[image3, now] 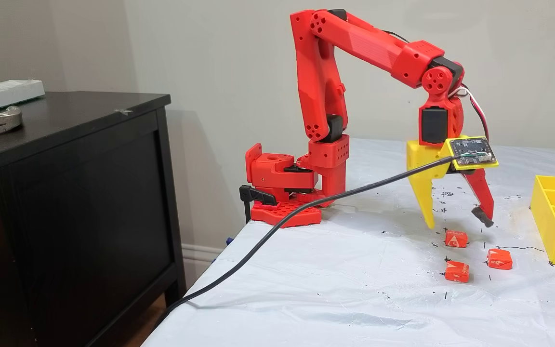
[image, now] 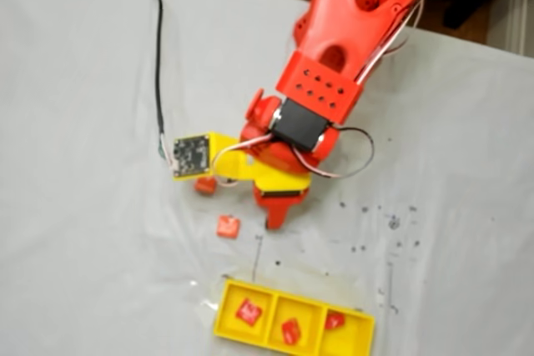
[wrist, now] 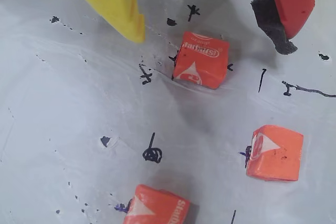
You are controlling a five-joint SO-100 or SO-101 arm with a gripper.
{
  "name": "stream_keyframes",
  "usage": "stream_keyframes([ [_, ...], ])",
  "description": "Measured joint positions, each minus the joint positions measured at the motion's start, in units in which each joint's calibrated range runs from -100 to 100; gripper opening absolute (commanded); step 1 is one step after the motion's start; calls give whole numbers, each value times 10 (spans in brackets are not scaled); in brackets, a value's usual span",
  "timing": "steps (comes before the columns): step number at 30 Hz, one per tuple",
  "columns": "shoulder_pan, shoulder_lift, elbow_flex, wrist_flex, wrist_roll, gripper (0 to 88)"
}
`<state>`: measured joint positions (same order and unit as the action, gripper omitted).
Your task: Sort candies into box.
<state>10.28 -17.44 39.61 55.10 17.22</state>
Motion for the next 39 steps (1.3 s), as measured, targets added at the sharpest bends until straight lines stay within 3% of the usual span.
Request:
stream_keyframes([
  [30,-20,70,13,-88,-16,281],
  [33,-20,80,12,-92,-11,227],
  [35,-20,88,12,-92,-8,93],
  [39,-20,104,9,-92,-5,2],
])
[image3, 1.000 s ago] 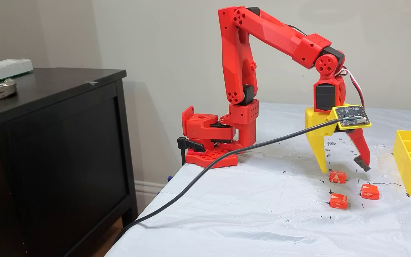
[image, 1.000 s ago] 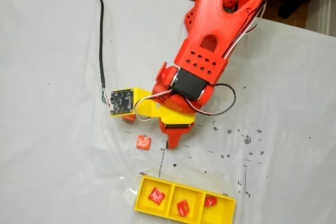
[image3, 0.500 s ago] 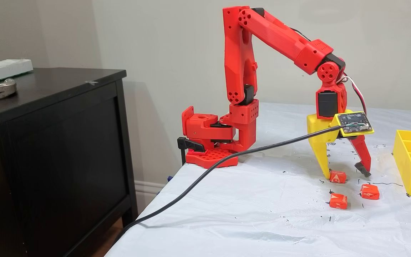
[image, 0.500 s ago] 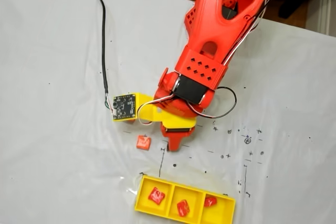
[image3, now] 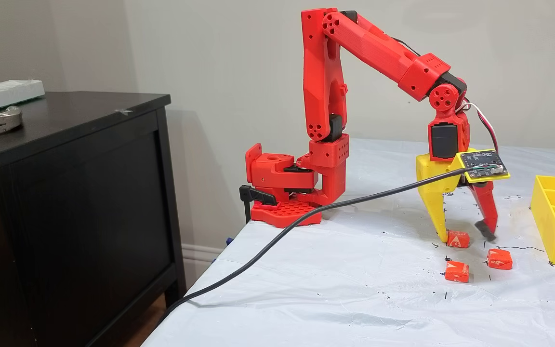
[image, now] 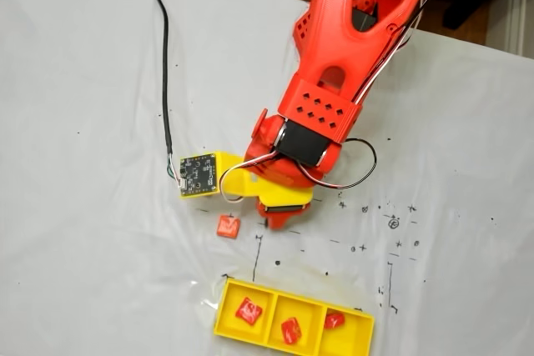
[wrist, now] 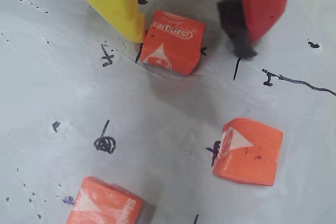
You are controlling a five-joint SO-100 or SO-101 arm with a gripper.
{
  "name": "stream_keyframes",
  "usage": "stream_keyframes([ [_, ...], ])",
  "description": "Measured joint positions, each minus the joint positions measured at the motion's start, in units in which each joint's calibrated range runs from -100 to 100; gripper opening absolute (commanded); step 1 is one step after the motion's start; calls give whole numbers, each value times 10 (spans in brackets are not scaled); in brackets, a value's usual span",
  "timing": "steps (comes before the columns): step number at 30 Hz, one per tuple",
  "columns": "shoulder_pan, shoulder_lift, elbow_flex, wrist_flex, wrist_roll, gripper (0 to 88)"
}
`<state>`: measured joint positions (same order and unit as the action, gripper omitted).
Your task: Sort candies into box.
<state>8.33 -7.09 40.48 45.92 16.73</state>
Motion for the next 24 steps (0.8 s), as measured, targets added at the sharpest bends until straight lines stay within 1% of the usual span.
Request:
stream_keyframes([
  [8,0,3,-11,0,5,1],
  [13,7,-42,-4,7,2,1],
  [17,2,-115,25,24,-12,1],
  [24,-71,-244,39,4,-65,1],
])
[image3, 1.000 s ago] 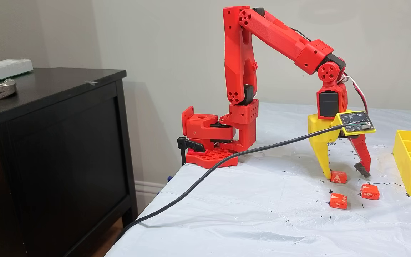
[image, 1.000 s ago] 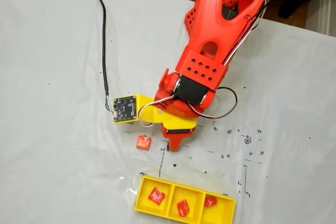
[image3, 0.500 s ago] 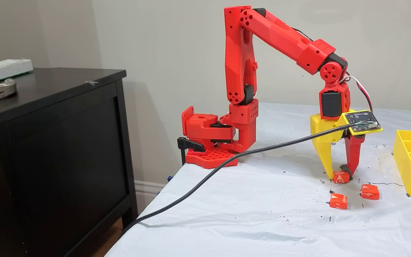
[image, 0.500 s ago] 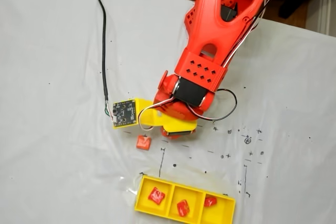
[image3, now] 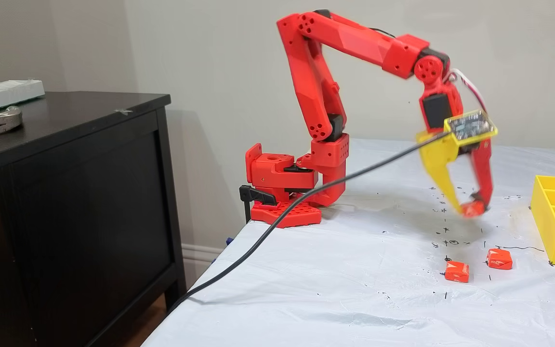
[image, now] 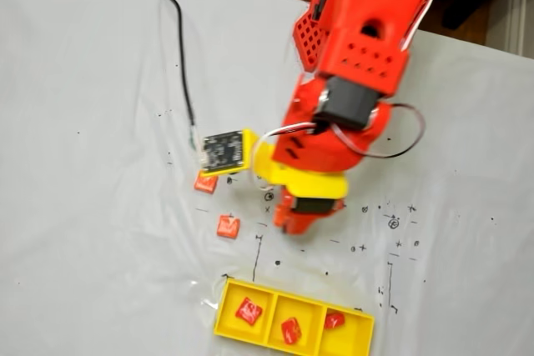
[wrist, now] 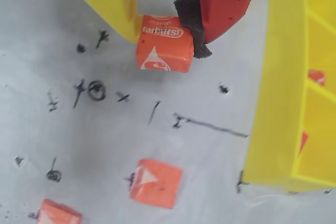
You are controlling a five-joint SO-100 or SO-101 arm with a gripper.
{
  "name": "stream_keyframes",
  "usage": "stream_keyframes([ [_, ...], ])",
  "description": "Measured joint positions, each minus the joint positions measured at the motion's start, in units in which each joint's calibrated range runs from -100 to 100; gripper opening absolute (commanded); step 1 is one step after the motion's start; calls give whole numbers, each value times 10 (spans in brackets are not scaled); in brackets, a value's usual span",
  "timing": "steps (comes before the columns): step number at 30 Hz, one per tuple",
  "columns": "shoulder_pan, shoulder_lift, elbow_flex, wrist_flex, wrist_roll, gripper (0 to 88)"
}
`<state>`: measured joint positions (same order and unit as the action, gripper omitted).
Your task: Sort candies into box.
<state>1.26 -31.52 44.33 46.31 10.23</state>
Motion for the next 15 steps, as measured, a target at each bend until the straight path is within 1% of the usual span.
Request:
stream_keyframes([
  [4,-39,-43,0,-20,-28,1],
  [11,-95,-26,-7,-162,-69,1],
  [15,-111,6,-23,-215,-84,1],
])
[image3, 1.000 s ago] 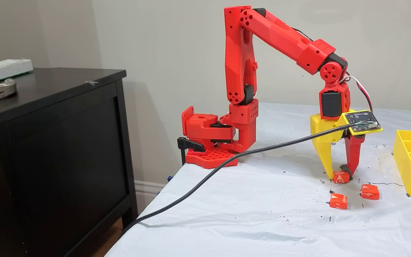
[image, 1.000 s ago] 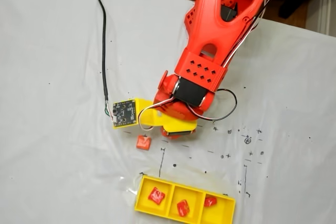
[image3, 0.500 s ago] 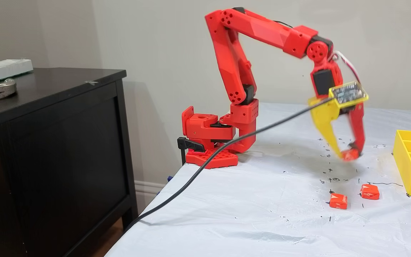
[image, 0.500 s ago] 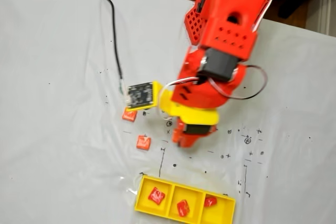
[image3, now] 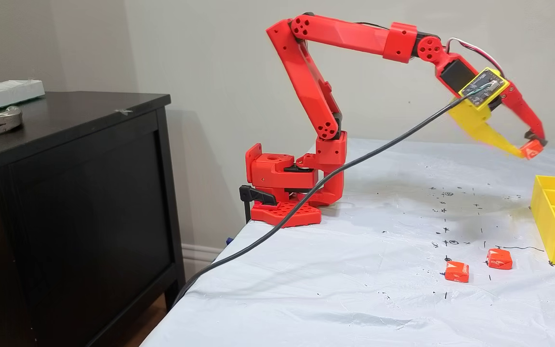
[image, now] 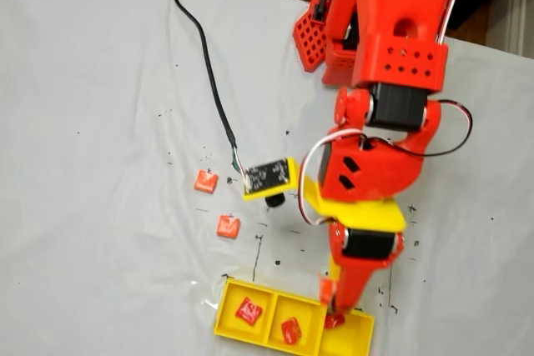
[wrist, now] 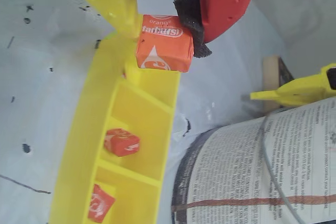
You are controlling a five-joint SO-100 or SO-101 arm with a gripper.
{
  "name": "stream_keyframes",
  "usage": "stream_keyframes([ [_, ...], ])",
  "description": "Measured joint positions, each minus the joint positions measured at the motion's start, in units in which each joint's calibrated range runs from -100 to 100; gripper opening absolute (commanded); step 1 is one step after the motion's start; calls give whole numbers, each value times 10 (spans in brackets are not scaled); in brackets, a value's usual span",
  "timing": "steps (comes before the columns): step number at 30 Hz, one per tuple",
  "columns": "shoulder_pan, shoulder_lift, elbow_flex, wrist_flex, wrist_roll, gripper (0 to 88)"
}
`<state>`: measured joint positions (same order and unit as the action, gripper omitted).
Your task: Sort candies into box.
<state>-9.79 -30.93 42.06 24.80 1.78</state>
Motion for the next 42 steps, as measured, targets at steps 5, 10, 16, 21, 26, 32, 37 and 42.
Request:
stream_keyframes([
  [5,-17,47,-27,-38,-10,1],
  [10,-31,109,-61,-54,-11,1],
  [16,-46,160,-64,-94,-11,1],
  [21,-46,194,-85,-103,-12,1],
  [26,-46,227,-98,-121,-12,1],
  [32,-46,230,-99,-123,-12,203],
  [37,-46,230,-99,-123,-12,333],
  [42,-46,230,-99,-124,-12,440],
])
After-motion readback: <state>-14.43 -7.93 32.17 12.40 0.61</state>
